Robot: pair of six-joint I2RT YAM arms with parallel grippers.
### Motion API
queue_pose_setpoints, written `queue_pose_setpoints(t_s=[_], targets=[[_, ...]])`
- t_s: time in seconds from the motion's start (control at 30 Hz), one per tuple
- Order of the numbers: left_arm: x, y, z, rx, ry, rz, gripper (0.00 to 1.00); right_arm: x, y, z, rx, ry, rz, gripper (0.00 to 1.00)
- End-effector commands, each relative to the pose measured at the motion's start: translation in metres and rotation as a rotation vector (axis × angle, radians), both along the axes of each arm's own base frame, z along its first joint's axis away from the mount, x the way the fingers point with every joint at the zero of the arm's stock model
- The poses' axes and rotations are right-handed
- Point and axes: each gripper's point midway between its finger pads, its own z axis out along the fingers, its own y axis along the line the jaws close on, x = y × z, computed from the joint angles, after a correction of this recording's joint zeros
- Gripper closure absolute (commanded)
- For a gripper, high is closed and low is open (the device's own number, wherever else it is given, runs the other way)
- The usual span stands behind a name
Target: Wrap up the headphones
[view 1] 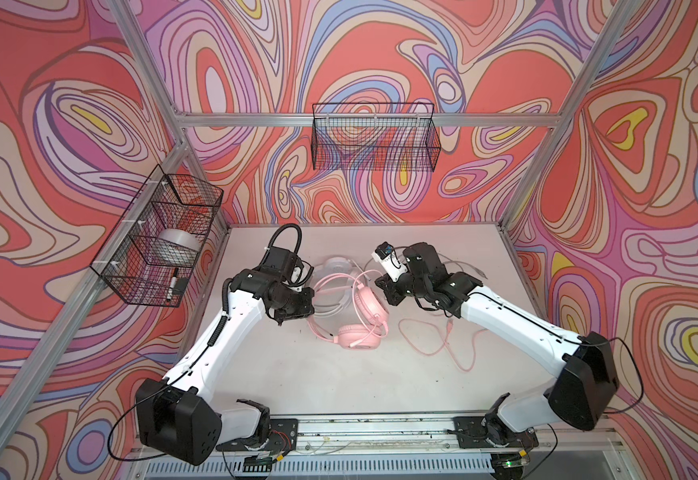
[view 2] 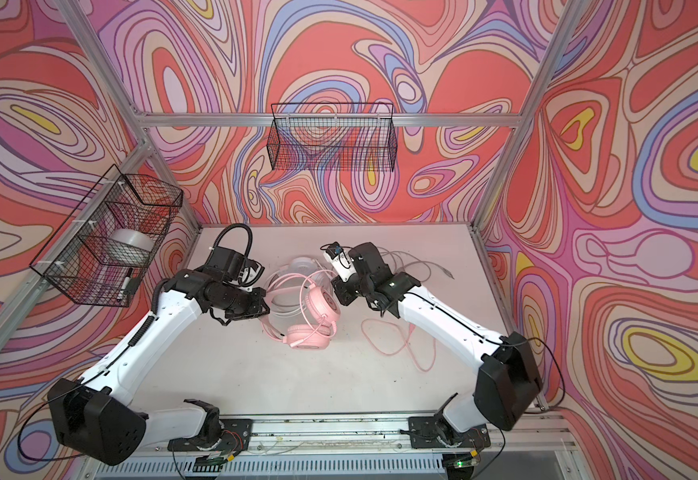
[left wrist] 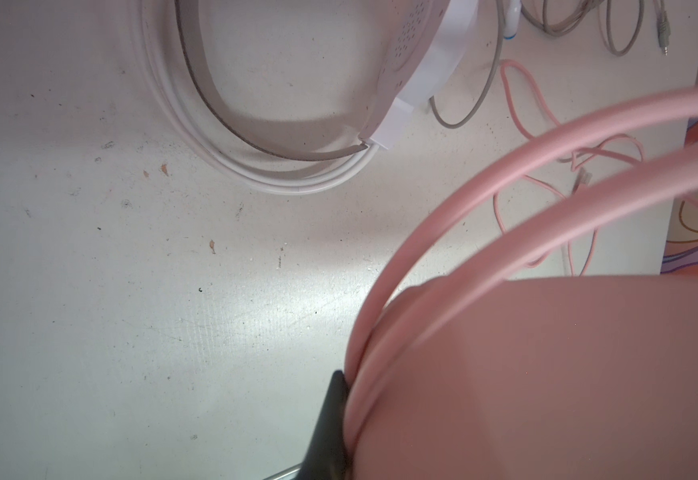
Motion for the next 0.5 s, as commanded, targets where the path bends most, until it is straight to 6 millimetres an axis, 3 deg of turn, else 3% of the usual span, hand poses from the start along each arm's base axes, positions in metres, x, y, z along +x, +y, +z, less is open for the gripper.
queue_pose_setpoints(t_s=[0.0,0.23,0.47], targets=[[-0.012,-0.005,0.007,-0.036,-0.001,-0.055,1.00,-0.001,-0.005,-0.025,-0.120,0.101,0.000,1.00],[-0.018,-0.013,0.014,-0.089,-0.026,-0.102,1.00,0.009,0.012,-0.045,-0.116,0.198,0.005,1.00],[-0.021,-0.021,0.018,-0.154,-0.047,-0.097,1.00,0.006,0.025,-0.060,0.031,0.299,0.031,1.00]])
